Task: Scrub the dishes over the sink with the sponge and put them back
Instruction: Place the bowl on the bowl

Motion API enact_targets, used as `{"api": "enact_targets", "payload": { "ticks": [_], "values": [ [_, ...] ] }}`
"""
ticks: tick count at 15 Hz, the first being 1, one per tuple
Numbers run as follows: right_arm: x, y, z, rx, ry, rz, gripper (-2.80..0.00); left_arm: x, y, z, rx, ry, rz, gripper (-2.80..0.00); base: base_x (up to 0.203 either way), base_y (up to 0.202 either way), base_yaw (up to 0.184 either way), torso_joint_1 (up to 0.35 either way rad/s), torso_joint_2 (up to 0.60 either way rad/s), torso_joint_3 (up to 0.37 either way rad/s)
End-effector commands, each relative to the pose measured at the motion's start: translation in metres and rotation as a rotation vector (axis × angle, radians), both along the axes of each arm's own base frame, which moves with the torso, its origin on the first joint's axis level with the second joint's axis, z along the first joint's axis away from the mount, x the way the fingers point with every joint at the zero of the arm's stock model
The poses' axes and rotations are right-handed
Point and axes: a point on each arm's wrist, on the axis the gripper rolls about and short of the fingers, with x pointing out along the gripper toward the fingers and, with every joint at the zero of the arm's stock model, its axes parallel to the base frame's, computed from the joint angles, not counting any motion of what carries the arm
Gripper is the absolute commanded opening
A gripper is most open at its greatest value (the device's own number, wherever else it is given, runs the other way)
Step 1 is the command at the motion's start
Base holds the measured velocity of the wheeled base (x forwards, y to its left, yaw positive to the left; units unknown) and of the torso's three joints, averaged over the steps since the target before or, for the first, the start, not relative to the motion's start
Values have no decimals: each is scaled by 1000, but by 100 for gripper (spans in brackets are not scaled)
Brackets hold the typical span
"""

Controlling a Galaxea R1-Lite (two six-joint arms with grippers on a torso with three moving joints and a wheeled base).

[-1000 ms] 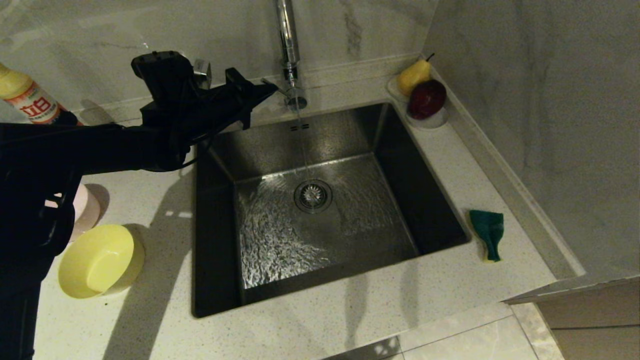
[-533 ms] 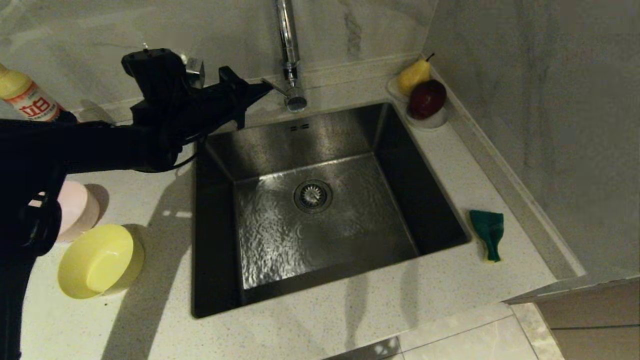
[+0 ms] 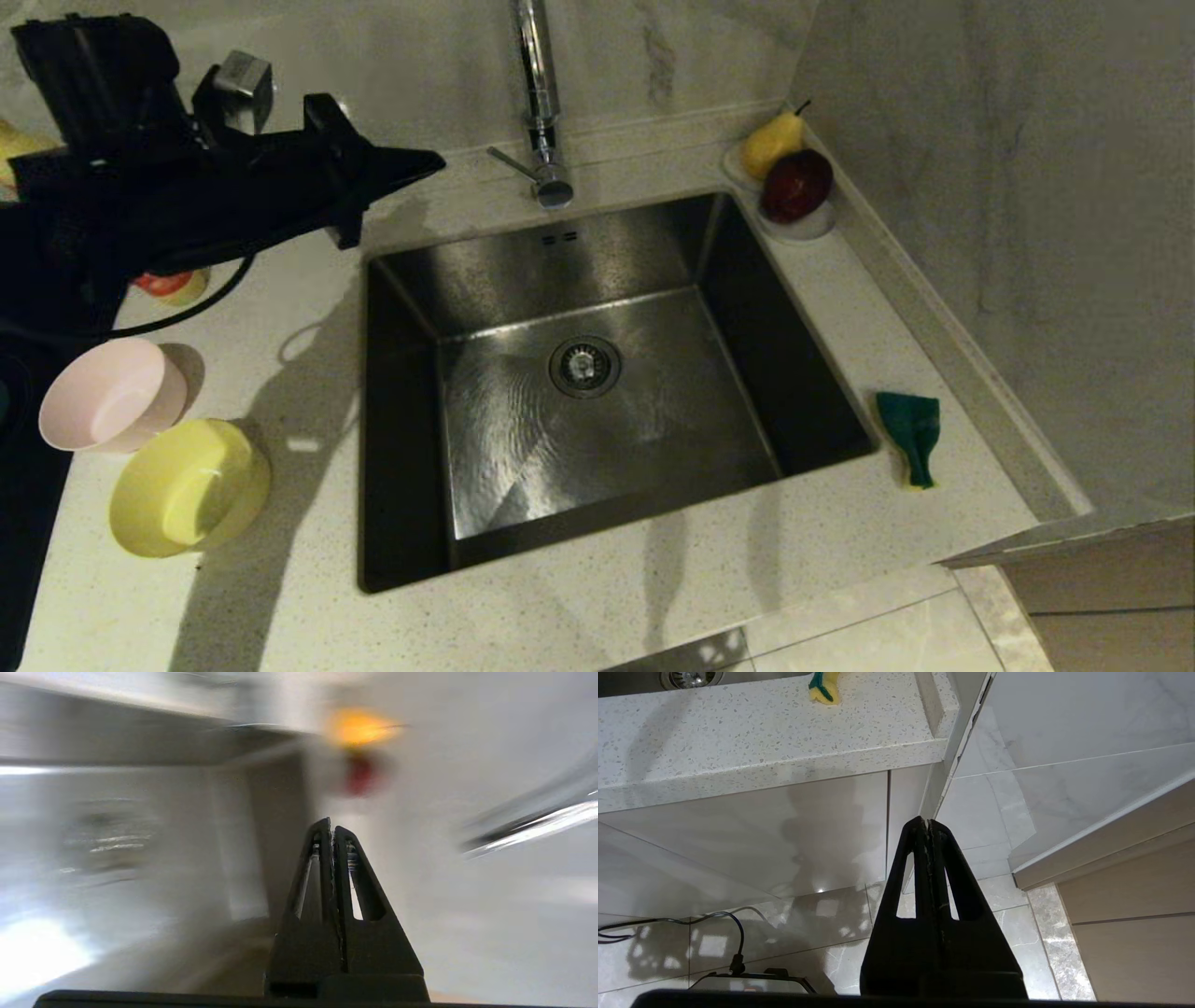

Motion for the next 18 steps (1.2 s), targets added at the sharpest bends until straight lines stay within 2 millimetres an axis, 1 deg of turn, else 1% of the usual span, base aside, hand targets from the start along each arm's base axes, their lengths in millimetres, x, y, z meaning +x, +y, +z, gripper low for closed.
{"api": "enact_targets", "payload": {
  "ticks": [1,2,4,6,8,10,12,13,14,15,16,18],
  "values": [
    [0,0,0,0,1,0,-280,-36,16,11,245,-17,311,-280,0,0,0,0,0,0],
    [0,0,0,0,1,1,-280,-47,22,15,326,-10,460,-280,0,0,0,0,0,0],
    [0,0,0,0,3,0,-280,-86,30,30,470,-40,611,-280,0,0,0,0,0,0],
    [0,0,0,0,1,0,-280,-125,38,34,637,-36,765,-280,0,0,0,0,0,0],
    [0,0,0,0,1,0,-280,-152,44,35,754,-13,933,-280,0,0,0,0,0,0],
    [0,0,0,0,1,0,-280,-175,48,36,824,2,1008,-280,0,0,0,0,0,0],
    [0,0,0,0,1,0,-280,-204,52,19,935,123,958,-280,0,0,0,0,0,0],
    [0,0,0,0,1,0,-280,-212,53,12,961,184,937,-280,0,0,0,0,0,0],
    [0,0,0,0,1,0,-280,-216,56,7,933,235,954,-280,0,0,0,0,0,0],
    [0,0,0,0,1,1,-280,-214,59,4,917,266,964,-280,0,0,0,0,0,0],
    [0,0,0,0,1,0,-280,-207,64,0,908,305,984,-280,0,0,0,0,0,0],
    [0,0,0,0,1,0,-280,-176,77,-12,887,413,998,-280,0,0,0,0,0,0]
  ]
}}
